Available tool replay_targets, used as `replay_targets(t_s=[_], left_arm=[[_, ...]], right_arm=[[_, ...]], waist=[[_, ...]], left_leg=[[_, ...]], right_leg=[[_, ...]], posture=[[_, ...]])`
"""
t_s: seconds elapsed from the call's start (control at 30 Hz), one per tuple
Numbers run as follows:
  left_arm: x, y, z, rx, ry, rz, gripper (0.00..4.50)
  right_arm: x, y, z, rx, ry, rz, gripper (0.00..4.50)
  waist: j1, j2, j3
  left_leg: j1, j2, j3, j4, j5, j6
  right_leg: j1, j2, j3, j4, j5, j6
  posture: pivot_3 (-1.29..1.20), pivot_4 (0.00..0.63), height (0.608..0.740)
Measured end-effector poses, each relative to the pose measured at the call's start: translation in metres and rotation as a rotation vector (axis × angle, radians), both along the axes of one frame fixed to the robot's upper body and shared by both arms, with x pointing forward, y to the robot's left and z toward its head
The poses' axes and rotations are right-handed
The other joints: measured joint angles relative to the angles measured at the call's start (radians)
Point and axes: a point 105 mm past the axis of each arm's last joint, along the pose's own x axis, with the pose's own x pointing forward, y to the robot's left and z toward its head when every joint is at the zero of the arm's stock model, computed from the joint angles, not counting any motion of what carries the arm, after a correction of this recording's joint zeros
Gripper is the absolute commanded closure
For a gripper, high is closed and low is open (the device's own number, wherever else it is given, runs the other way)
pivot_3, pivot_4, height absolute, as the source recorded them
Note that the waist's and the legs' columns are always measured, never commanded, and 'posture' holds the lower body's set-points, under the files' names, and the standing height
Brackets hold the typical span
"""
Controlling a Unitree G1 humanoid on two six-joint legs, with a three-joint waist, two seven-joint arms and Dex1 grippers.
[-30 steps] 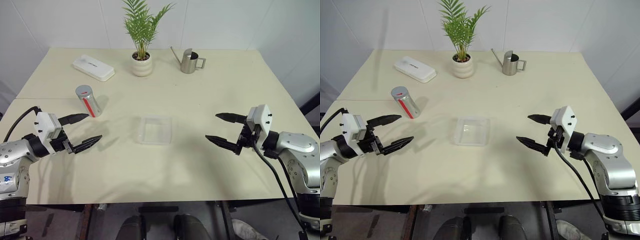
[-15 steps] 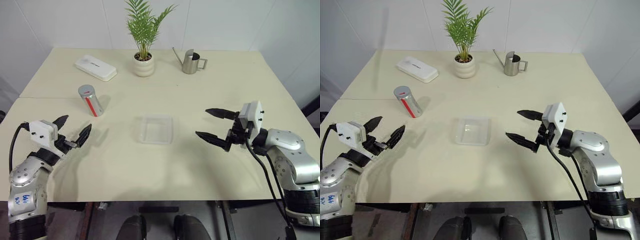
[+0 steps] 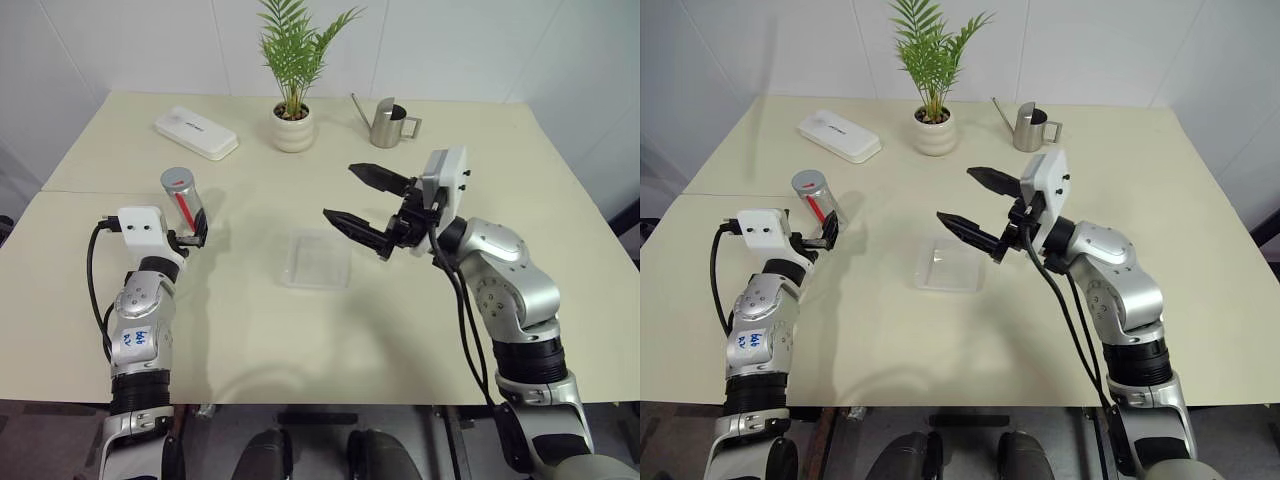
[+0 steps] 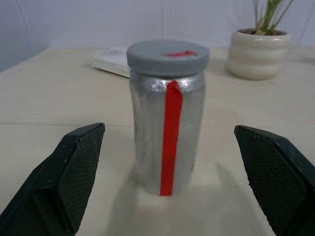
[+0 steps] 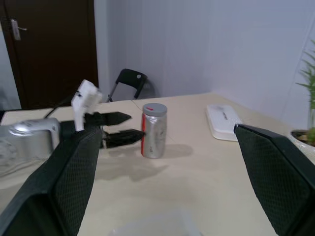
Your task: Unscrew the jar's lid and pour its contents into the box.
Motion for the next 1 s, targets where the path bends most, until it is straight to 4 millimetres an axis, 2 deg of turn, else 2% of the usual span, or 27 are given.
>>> replay_targets(t_s=[0.13,0.33,0.5,0.6,0.8,0.83,0.93,1.0], left_arm=[[0.011,-0.004,0.007,-0.008,-0.024,-0.009,0.01],[0.04,-0.004,0.016,0.0,-0.015,-0.02,0.01],[0.053,-0.003,0.009,0.012,0.02,-0.024,0.01],[0.056,0.0,0.002,0.016,0.047,-0.019,0.56],[0.055,0.004,0.001,0.018,0.049,-0.003,2.43],[0.055,0.005,0.001,0.016,0.045,-0.004,2.55],[0.051,0.004,0.005,0.015,0.014,-0.024,2.55],[0.044,0.005,0.014,0.056,-0.02,-0.043,2.55]], right_arm=[[0.0,0.002,-0.001,0.003,0.0,-0.003,0.0],[0.001,0.002,0.0,0.016,-0.011,-0.015,0.0],[0.002,0.002,0.0,0.025,-0.008,-0.025,0.0],[0.002,0.002,0.001,0.03,-0.008,-0.034,0.0],[0.002,0.001,0.003,0.039,-0.012,-0.053,0.0],[0.002,0.001,0.002,0.041,-0.01,-0.057,0.0],[0.002,0.0,-0.001,0.042,0.001,-0.063,0.0],[0.001,0.0,-0.001,0.042,0.005,-0.063,0.0]], waist=[[0.002,0.0,0.0],[0.001,0.0,0.0],[-0.002,0.0,0.0],[-0.001,0.0,0.0],[0.0,0.0,0.0],[0.0,0.0,0.0],[0.0,0.0,0.0],[-0.003,0.0,0.0]], left_leg=[[0.0,0.0,0.001,0.001,0.0,0.0],[0.0,0.0,0.002,0.001,0.001,0.0],[0.0,0.0,0.003,0.001,0.001,-0.001],[0.0,0.001,0.003,0.001,0.001,-0.001],[0.0,0.0,0.003,0.001,0.001,0.0],[0.0,0.0,0.003,0.001,0.001,0.0],[0.0,0.0,0.003,0.001,0.001,0.0],[0.0,0.0,0.003,0.001,0.001,0.0]], right_leg=[[0.0,0.0,-0.007,0.0,0.0,0.0],[0.0,0.0,-0.009,0.0,0.0,0.001],[0.0,0.0,-0.01,0.0,0.0,0.001],[0.0,-0.001,-0.015,0.0,0.0,0.001],[0.0,-0.001,-0.02,0.0,0.0,0.001],[0.0,-0.001,-0.021,0.0,0.0,0.001],[0.0,-0.002,-0.02,0.0,0.0,0.001],[0.0,-0.002,-0.02,0.0,0.0,0.001]], posture=[[0.0,0.15,0.74],[0.0,0.15,0.74],[0.0,0.15,0.74],[0.0,0.15,0.74],[0.0,0.15,0.74],[0.0,0.15,0.74],[0.0,0.15,0.74],[0.0,0.15,0.74]])
